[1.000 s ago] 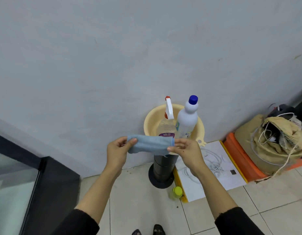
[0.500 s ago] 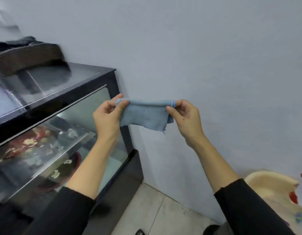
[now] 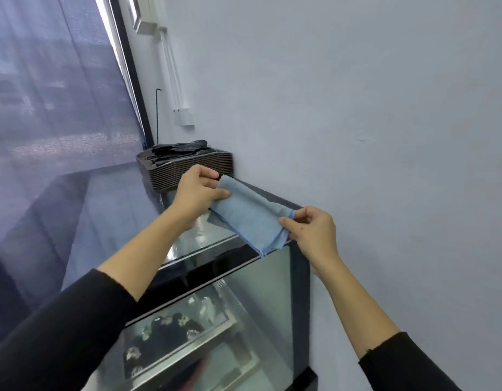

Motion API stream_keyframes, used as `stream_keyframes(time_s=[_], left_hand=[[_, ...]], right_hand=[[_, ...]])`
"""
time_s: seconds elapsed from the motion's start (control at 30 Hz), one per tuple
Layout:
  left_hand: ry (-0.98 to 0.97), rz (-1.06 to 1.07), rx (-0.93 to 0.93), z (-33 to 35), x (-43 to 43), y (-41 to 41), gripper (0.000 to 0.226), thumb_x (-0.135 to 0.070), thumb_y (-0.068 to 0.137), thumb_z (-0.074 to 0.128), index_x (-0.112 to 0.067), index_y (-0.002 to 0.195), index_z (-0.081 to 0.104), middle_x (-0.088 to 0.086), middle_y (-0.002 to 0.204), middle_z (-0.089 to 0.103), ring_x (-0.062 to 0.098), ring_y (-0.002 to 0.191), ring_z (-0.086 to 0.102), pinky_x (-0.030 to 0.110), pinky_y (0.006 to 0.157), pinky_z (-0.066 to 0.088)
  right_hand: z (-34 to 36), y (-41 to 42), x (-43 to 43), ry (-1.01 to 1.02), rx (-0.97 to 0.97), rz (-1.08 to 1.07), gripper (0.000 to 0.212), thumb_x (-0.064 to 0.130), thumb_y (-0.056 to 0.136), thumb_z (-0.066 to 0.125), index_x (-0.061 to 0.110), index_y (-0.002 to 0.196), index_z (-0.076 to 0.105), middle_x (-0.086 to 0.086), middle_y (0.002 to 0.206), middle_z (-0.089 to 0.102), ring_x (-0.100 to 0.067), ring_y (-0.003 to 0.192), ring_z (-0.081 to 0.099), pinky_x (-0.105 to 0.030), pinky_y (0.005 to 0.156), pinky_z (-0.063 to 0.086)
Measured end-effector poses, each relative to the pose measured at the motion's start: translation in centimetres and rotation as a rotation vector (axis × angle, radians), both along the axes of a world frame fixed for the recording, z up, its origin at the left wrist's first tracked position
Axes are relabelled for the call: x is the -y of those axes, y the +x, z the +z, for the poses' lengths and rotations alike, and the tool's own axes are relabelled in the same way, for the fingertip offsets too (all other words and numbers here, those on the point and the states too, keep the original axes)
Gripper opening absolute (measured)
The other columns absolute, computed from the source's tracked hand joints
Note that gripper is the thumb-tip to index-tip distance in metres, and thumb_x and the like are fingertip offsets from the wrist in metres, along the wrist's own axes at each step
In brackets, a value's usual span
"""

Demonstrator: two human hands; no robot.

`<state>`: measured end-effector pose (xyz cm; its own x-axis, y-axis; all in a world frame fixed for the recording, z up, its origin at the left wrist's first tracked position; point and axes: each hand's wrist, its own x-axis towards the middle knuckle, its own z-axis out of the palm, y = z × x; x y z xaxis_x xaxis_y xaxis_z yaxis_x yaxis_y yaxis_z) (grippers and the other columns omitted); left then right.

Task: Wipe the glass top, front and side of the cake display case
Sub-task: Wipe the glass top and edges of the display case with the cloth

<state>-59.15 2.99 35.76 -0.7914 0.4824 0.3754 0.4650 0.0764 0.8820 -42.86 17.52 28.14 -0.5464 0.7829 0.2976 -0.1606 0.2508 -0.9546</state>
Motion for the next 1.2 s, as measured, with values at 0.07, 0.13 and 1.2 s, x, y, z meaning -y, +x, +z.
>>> stream_keyframes(time_s=[0.07,0.13,1.2], left_hand=[[-0.088,0.042,0.021,-0.8,-2.2,-2.2,0.048,-0.003,0.068,0.085,-0.018,0.098,0.051,0.012,0.092,0.069,0.019,0.079,0.061,0.031,0.062,0.048],[-0.15,0.054,0.007,-1.6,-4.8,-3.7,0.05,-0.004,0.068,0.085,-0.016,0.103,0.051,0.012,0.095,0.07,0.016,0.076,0.06,0.026,0.057,0.043],[-1.113,0.548,-0.044,-7.5,15.3,-0.3,0.073,-0.068,0.089,0.014,-0.036,0.154,0.014,-0.006,0.164,0.007,0.016,0.151,0.003,0.05,0.121,0.001]], right_hand=[[-0.7,-1.4,-1.0,0.087,0.099,-0.032,0.014,0.008,0.077,0.075,0.002,0.075,0.063,-0.015,0.076,0.07,-0.034,0.074,0.07,-0.044,0.068,0.059],[-1.3,-2.3,-2.3,0.167,0.167,-0.052,0.018,0.008,0.077,0.073,-0.002,0.074,0.059,-0.019,0.074,0.068,-0.03,0.066,0.066,-0.038,0.061,0.054],[0.2,-13.9,-3.8,1.184,0.732,0.926,0.052,0.051,0.102,0.009,0.041,0.153,0.009,0.017,0.161,0.005,-0.008,0.15,-0.003,-0.045,0.123,-0.006]])
